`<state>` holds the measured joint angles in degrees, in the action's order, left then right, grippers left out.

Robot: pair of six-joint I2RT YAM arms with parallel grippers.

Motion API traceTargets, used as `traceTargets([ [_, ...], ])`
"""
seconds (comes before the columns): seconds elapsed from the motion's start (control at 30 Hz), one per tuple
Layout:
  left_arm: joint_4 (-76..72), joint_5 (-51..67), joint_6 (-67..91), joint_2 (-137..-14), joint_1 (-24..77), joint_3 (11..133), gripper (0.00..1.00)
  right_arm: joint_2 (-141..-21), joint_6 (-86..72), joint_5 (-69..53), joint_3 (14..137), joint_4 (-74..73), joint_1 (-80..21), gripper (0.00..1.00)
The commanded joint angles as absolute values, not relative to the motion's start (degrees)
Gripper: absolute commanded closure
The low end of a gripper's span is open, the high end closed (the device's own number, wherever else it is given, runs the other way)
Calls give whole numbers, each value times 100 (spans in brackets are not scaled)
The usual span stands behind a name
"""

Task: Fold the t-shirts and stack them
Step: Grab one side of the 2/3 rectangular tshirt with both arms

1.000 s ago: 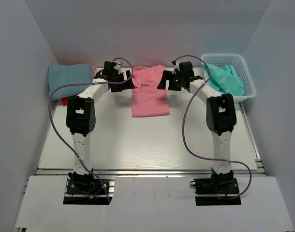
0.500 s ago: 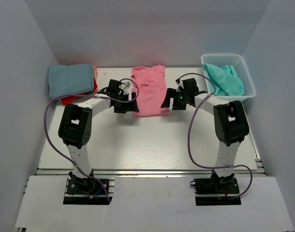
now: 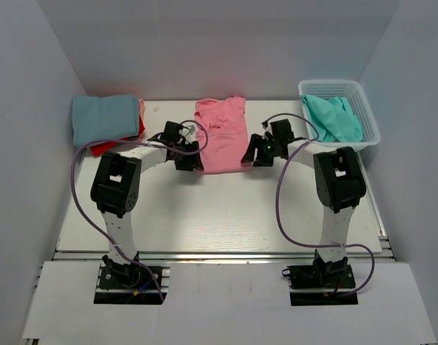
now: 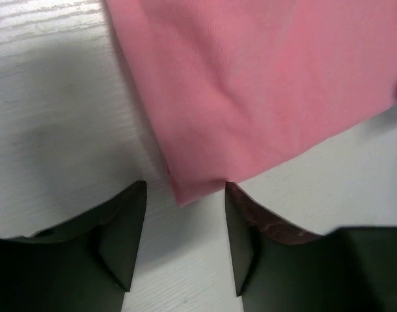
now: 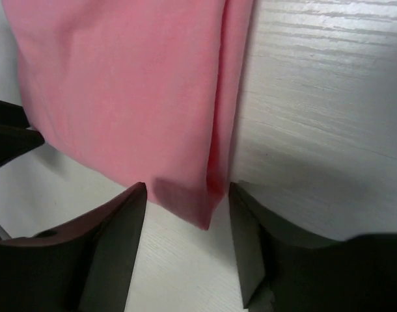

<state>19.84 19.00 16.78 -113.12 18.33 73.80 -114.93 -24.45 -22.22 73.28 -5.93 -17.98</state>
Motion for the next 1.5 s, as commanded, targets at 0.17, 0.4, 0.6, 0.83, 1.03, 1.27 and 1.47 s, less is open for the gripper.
traceTargets([
  [0.17,1969,2381,1644,-11514,1951,7252,84,-11690,-2549,-2470,7207,-527,-1793,88],
  [0.4,1513,3013,1644,-10812,1951,6672,100,-11435,-2540,-2750,7067,-553,-1784,100],
  [0.6,1450,3963,1644,-9785,2004,6144,100,-10051,-2365,-3111,6215,-835,-1775,100],
  [0.83,1512,4991,1564,-8325,2057,5126,100,-8317,-1855,-3331,5432,-1923,-1784,100],
  [1.03,1836,5352,1740,-7270,2057,4957,100,-7438,-1433,-3437,5686,-2733,-1784,100],
  [1.27,2100,5292,1740,-6838,1996,5317,100,-6900,-1318,-3428,6011,-2962,-1775,100],
  [1.47,2040,4721,1854,-6978,1942,5528,100,-7241,-1415,-3164,6398,-2716,-1749,100],
])
